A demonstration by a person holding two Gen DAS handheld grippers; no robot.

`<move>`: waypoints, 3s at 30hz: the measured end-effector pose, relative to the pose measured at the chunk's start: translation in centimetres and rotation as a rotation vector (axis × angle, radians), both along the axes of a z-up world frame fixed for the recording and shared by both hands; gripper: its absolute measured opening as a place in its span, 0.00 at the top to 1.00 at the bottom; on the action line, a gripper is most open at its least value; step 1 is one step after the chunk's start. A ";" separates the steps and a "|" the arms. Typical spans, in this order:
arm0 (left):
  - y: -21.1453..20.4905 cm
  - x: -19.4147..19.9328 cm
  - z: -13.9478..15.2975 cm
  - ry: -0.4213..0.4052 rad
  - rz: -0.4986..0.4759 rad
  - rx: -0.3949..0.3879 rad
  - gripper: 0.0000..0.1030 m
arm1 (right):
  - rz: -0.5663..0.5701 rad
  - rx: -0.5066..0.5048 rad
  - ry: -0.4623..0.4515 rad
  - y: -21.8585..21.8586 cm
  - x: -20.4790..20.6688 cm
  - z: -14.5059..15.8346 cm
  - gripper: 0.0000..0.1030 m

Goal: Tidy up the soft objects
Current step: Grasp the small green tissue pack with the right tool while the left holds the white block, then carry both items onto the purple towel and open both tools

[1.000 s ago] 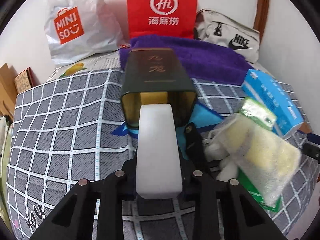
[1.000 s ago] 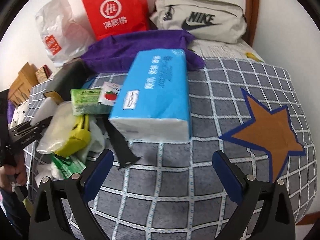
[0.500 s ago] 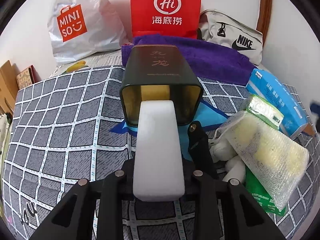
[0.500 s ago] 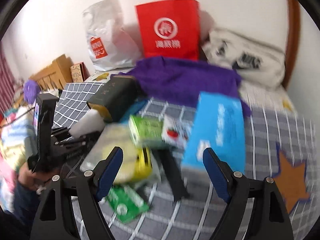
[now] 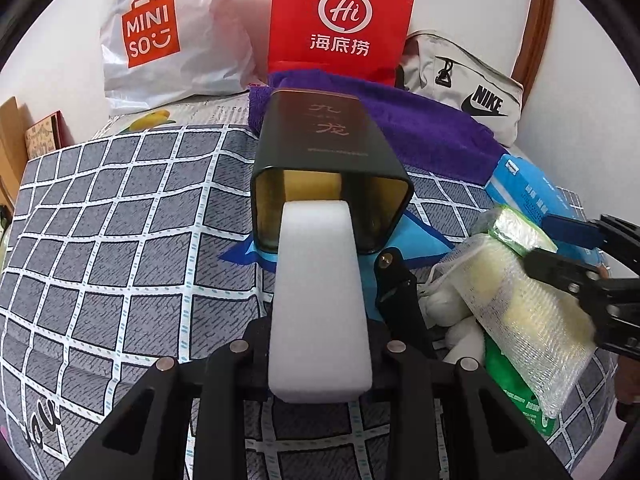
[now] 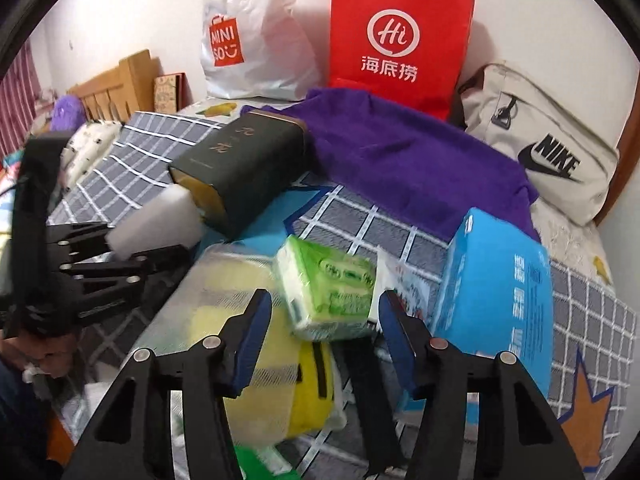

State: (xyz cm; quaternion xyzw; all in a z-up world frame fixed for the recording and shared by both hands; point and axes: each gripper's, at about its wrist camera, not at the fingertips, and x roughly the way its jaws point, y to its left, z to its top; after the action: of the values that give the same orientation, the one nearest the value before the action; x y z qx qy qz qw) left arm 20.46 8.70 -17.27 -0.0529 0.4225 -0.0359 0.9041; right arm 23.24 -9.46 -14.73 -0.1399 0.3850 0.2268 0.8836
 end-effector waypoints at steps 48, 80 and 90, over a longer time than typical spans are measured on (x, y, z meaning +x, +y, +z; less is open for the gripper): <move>0.0 -2.7 5.0 -0.009 0.033 0.031 0.73 | -0.018 0.184 -0.054 -5.7 -4.7 7.8 0.75; -0.1 8.1 10.7 -0.021 0.033 0.060 0.73 | -0.138 0.278 -0.065 -8.3 9.0 11.4 0.75; -0.4 13.7 10.5 0.000 0.032 0.058 0.73 | -0.168 0.241 -0.048 -8.3 14.9 10.1 0.75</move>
State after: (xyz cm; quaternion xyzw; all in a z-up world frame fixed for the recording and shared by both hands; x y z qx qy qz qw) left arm 34.15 8.31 -6.76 -0.0332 0.4226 -0.0093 0.9056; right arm 38.17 -17.72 -4.64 -0.0053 0.3438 0.1934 0.9189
